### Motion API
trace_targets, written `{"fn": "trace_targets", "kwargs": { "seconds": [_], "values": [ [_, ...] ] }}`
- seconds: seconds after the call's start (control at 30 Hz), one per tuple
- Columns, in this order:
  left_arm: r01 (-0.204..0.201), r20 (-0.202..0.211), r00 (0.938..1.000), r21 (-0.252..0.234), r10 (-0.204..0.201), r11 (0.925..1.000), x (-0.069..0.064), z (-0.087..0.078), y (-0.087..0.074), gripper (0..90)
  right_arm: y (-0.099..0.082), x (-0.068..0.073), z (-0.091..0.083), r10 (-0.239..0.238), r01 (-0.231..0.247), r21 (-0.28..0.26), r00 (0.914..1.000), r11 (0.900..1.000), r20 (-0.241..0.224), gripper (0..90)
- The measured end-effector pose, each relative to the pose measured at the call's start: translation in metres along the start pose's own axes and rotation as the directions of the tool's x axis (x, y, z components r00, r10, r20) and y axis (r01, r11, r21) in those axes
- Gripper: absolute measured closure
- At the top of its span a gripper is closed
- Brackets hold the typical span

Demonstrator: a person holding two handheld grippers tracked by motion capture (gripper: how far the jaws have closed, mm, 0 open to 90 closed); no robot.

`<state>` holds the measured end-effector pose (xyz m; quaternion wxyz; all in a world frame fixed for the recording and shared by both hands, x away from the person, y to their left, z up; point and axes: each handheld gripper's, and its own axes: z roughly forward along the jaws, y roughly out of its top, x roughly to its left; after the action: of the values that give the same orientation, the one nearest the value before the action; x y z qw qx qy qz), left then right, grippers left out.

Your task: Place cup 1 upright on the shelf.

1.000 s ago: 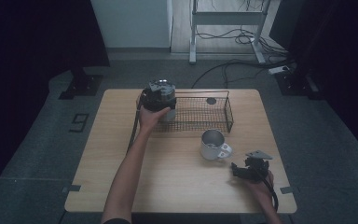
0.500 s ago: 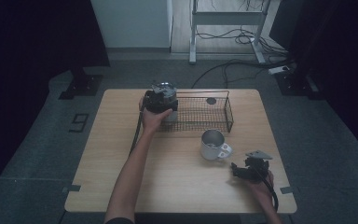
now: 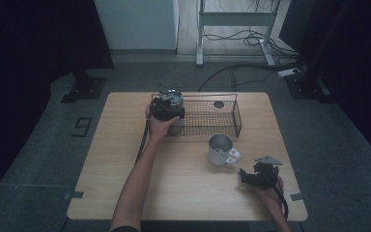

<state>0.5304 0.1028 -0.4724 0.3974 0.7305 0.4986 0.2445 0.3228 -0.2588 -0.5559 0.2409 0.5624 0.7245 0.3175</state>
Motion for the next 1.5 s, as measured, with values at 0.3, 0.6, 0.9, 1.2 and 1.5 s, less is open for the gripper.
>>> {"fn": "trace_targets", "kwargs": {
  "seconds": [0.3,0.6,0.9,1.2,1.5],
  "values": [
    [-0.008,-0.014,0.9999,-0.011,0.008,0.9999,-0.004,-0.003,-0.007,3.2,0.0,0.0,0.0,0.0,0.0,0.0,1.0,1.0,0.0,7.6],
    [0.004,0.005,1.0,-0.027,-0.004,0.9996,-0.002,-0.007,-0.008,0.8,0.0,0.0,0.0,0.0,0.0,0.0,1.0,1.0,0.0,7.6],
    [0.001,0.024,0.9997,-0.062,0.001,0.9981,-0.001,-0.023,-0.007,0.0,0.0,0.0,0.0,0.0,0.0,0.0,1.0,1.0,0.0,7.6],
    [-0.003,0.049,0.9988,-0.09,0.008,0.9959,-0.001,-0.042,-0.006,0.2,0.0,0.0,0.0,0.0,0.0,0.0,1.0,1.0,0.0,7.6],
    [0.001,0.063,0.998,-0.105,0.006,0.9945,0.005,-0.064,-0.018,1.1,0.0,0.0,0.0,0.0,0.0,0.0,1.0,1.0,0.0,7.6]
  ]
}}
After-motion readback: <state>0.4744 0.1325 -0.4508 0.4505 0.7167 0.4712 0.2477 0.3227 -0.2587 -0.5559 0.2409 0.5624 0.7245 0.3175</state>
